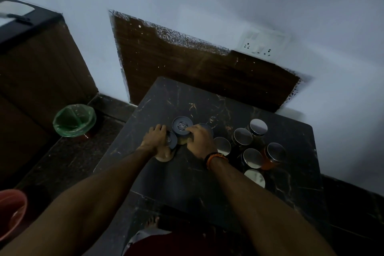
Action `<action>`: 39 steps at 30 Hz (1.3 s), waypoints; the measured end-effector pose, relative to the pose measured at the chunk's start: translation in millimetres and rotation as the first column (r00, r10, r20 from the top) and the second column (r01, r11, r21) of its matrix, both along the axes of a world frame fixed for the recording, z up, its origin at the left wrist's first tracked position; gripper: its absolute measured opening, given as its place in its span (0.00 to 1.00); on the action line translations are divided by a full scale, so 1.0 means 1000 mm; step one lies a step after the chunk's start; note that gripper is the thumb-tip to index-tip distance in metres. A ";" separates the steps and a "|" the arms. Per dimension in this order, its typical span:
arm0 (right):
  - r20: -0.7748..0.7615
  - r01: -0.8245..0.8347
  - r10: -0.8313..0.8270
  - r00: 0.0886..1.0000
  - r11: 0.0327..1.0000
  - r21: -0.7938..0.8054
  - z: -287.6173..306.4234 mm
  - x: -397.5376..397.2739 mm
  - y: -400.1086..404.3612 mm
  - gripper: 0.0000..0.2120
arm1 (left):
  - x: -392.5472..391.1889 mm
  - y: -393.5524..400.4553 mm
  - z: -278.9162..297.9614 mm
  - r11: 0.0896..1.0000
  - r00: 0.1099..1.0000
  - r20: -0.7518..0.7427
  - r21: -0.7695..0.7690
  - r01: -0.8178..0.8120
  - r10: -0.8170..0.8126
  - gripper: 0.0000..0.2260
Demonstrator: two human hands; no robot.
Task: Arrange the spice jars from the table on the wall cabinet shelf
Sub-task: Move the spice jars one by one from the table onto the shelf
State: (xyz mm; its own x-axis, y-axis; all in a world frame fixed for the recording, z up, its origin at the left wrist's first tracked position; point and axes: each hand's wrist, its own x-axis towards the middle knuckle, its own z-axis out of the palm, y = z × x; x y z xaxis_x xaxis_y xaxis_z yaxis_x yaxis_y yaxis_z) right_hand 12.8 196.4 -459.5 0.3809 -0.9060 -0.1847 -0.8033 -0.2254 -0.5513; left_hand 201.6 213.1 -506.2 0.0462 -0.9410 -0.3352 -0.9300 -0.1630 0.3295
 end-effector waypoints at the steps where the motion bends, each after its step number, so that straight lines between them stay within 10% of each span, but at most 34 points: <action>1: 0.011 0.000 0.000 1.000 1.000 -0.006 0.001 0.000 -0.002 0.23 | 0.004 0.000 0.003 1.000 1.000 0.002 -0.015 0.007 -0.007 0.38; 13: 0.209 0.015 -0.008 0.978 0.999 -0.033 0.025 0.009 -0.005 0.54 | 0.010 -0.035 0.106 0.957 0.956 -0.294 -0.281 -0.069 -0.017 0.34; 20: 0.367 0.146 -0.116 0.923 0.988 -0.054 0.043 0.000 -0.010 0.56 | -0.010 -0.046 0.120 0.959 0.879 -0.476 -0.260 -0.115 -0.023 0.27; 24: 0.570 0.177 -0.120 0.813 0.983 -0.045 0.056 -0.021 -0.021 0.52 | -0.016 -0.042 0.126 0.937 0.354 -0.923 0.017 -0.349 0.149 0.28; 27: 0.724 0.187 -0.121 0.680 0.982 -0.011 0.074 -0.031 -0.032 0.48 | -0.021 -0.040 0.120 0.883 -0.052 -0.952 0.301 -0.359 0.303 0.29; 34: 0.914 0.168 -0.148 0.379 0.982 0.090 0.117 -0.041 -0.055 0.42 | -0.061 -0.041 0.138 0.910 -0.459 -0.812 0.413 -0.020 0.359 0.25; 39: 0.944 0.155 -0.192 0.268 0.976 0.154 0.131 -0.049 -0.065 0.39 | -0.073 -0.048 0.155 0.963 -0.540 -0.812 0.270 -0.010 0.222 0.27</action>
State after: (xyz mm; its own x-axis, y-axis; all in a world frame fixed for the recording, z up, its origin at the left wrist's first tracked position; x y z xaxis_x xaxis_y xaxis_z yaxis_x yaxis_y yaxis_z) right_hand -35.9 131.7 -328.4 0.1372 -0.9765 0.1664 0.2743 -0.1240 -0.9536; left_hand 128.1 164.8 -351.0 -0.2973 -0.9475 -0.1179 0.7813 -0.3124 0.5403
